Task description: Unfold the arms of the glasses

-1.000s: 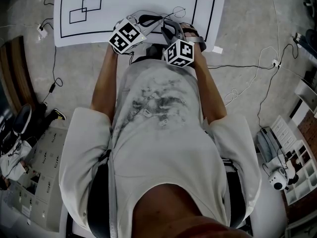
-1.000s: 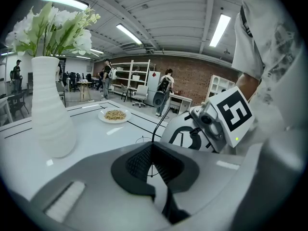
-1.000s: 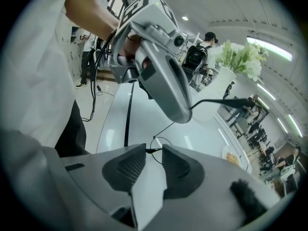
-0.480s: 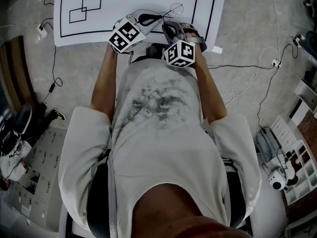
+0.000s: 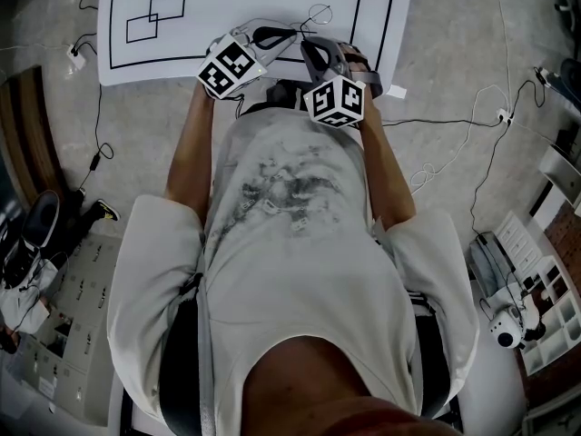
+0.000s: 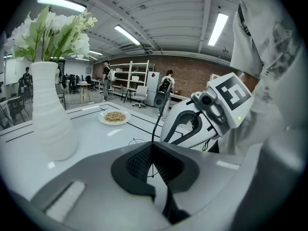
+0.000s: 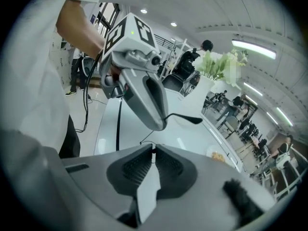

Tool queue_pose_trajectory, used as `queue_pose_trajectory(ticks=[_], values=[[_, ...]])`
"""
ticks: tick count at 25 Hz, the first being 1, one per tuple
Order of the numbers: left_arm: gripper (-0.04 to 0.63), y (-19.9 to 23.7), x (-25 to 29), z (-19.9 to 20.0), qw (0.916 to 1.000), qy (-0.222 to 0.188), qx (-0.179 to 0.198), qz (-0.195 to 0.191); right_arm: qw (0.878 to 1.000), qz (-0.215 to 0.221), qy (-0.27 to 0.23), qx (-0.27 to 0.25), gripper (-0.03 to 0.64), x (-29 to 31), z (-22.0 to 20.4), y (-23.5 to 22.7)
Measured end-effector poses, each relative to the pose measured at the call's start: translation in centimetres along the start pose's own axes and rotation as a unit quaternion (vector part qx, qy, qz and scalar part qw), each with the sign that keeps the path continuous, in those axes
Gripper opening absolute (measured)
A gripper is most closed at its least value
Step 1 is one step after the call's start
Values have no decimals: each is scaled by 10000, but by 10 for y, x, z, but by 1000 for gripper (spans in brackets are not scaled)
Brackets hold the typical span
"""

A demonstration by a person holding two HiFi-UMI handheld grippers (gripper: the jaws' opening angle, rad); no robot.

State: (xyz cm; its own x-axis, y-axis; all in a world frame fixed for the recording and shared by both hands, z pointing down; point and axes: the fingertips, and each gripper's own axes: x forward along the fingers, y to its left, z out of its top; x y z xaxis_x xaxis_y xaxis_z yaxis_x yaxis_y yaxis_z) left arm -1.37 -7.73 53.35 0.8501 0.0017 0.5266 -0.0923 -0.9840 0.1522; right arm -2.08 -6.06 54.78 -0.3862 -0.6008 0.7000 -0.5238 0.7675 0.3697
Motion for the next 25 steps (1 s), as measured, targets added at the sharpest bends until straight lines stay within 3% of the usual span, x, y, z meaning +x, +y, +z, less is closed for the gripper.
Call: queue_pose_trajectory(ticks=[25], values=[[8,-8,1,1,9999,49,157,-46,9969,-511,-147,577,25,-28,-1,-36]])
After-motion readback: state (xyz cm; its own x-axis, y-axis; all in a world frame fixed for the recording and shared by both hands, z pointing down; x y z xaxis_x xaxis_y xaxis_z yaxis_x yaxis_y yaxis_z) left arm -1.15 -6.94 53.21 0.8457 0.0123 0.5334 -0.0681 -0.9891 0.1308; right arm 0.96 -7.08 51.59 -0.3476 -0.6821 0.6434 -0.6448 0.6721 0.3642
